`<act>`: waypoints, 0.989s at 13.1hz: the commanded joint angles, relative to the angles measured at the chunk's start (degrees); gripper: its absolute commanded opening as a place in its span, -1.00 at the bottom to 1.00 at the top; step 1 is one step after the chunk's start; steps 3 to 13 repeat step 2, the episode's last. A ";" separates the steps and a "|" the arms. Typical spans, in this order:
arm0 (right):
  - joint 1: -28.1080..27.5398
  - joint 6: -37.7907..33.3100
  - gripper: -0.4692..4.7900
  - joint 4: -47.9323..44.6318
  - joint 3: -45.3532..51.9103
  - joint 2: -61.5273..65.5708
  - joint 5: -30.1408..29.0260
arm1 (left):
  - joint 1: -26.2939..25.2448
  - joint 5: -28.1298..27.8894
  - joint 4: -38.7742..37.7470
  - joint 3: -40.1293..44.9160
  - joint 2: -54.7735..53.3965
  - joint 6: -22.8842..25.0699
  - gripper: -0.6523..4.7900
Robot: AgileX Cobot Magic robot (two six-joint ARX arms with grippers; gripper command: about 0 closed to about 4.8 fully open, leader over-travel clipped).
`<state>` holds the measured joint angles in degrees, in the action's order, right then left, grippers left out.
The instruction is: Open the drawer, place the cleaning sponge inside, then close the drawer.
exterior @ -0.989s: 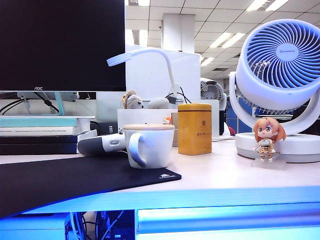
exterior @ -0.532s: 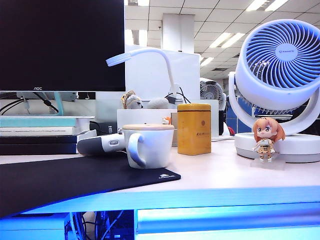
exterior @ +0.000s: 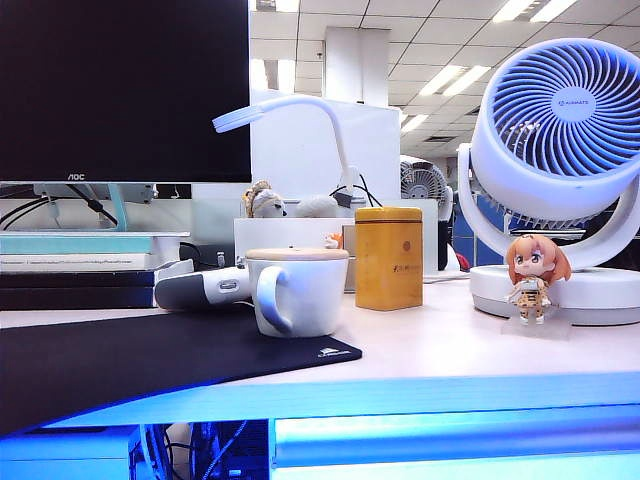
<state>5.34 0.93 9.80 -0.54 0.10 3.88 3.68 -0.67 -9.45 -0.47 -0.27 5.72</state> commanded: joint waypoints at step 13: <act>-0.04 0.00 -0.83 -0.85 0.52 0.00 0.07 | 0.00 -0.20 -1.22 0.22 0.11 -0.17 -0.77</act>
